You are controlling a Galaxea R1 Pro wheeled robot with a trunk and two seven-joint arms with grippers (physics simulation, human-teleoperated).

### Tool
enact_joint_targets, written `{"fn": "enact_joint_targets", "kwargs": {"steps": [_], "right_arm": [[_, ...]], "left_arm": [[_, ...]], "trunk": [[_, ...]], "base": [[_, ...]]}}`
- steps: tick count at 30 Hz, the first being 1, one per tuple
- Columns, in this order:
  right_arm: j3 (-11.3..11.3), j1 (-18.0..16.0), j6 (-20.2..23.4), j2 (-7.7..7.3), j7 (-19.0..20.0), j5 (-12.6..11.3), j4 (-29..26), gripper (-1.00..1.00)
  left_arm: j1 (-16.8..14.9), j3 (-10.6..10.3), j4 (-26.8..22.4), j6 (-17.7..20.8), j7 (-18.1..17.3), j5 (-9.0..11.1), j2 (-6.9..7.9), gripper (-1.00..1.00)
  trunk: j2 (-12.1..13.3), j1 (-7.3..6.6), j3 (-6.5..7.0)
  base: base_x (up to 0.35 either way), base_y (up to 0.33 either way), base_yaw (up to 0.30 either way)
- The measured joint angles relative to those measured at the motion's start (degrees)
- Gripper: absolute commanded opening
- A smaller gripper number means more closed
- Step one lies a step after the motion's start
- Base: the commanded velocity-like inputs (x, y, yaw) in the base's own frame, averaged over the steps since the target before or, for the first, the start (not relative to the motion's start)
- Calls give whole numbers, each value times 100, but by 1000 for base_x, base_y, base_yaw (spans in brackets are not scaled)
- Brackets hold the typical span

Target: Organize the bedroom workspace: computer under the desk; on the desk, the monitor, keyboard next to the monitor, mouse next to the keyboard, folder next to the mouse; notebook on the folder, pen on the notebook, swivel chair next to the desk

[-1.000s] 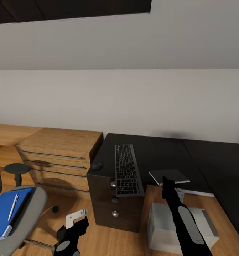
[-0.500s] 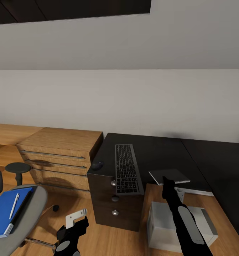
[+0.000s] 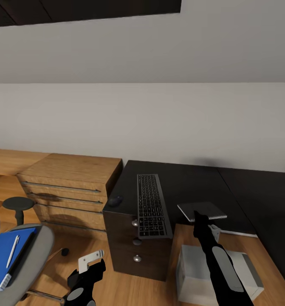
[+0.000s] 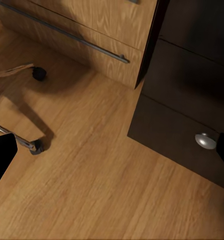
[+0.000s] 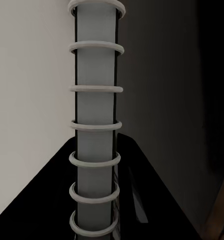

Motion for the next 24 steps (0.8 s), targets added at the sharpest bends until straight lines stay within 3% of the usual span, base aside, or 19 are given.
{"fn": "enact_joint_targets", "kwargs": {"steps": [17, 24], "right_arm": [[0, 0, 2, 0, -8, 0, 0, -100], [1, 0, 3, 0, -8, 0, 2, -100]], "left_arm": [[0, -2, 1, 4, 2, 2, 0, 100], [0, -2, 1, 4, -6, 8, 0, 100]], "trunk": [[0, 1, 0], [0, 2, 0]], "base": [[15, 0, 0], [-110, 0, 0]]}}
